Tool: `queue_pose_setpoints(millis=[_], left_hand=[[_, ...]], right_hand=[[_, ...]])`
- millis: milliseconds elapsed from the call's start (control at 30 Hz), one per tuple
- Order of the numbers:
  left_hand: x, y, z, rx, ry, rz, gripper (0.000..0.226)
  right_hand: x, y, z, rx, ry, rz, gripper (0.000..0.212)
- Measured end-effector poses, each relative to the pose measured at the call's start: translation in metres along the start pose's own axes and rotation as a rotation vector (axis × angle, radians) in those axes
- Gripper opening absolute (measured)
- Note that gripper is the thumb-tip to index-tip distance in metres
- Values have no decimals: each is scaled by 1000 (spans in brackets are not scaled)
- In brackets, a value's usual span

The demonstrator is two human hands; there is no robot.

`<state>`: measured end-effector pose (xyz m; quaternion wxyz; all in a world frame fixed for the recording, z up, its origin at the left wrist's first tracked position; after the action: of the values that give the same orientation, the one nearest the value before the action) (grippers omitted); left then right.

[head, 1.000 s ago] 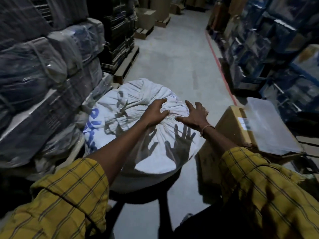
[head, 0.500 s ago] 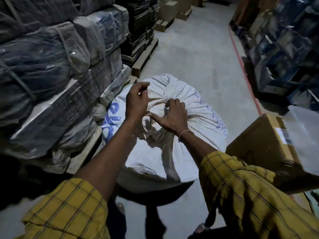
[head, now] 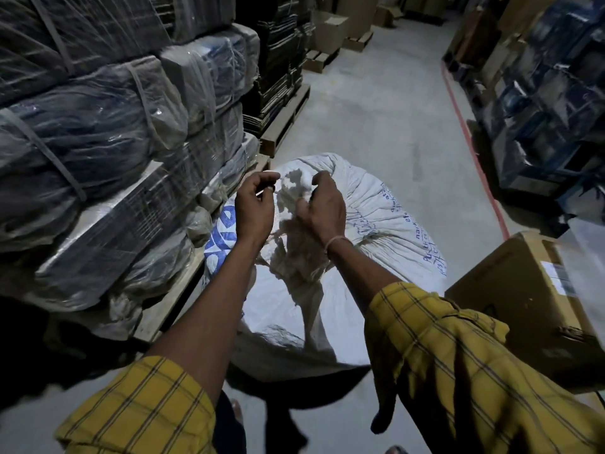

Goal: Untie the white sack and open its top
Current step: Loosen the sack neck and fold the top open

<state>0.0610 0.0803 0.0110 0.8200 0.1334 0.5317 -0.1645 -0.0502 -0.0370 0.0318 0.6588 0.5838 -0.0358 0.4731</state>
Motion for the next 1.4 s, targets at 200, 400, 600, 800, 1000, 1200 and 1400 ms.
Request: queue_pose_setpoints(millis=[200, 400, 600, 800, 1000, 1200, 1400], left_hand=[[-3, -24, 0, 162, -153, 159, 30], [-6, -55, -2, 380, -180, 328, 28], [-1, -90, -12, 620, -267, 537, 70], [-1, -137, -9, 723, -374, 811, 115], [12, -174, 18, 758, -463, 1149, 99], [-1, -186, 42, 812, -500, 843, 14], [-22, -190, 53, 619, -446, 648, 16]], right_hand=[[-50, 19, 26, 192, -422, 678, 41], [-67, 39, 34, 453, -514, 966, 36], [-96, 55, 50, 368, -657, 1177, 21], [-130, 62, 68, 406, -721, 1012, 34], [-164, 89, 87, 308, -582, 539, 35], [-201, 115, 112, -13, -446, -18, 43], [-147, 132, 95, -295, -253, -323, 43]])
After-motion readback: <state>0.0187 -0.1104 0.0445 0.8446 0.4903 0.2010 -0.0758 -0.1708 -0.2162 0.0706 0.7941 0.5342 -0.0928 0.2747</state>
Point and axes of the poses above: each hand's wrist, its own z-axis towards the middle knuckle, its own y-axis out of the back of the hand, x = y × z, the point moved 6 cm from there along z, towards the middle knuckle, and after that the axes turned 5 degrees about -y, right-handed, at the moved point
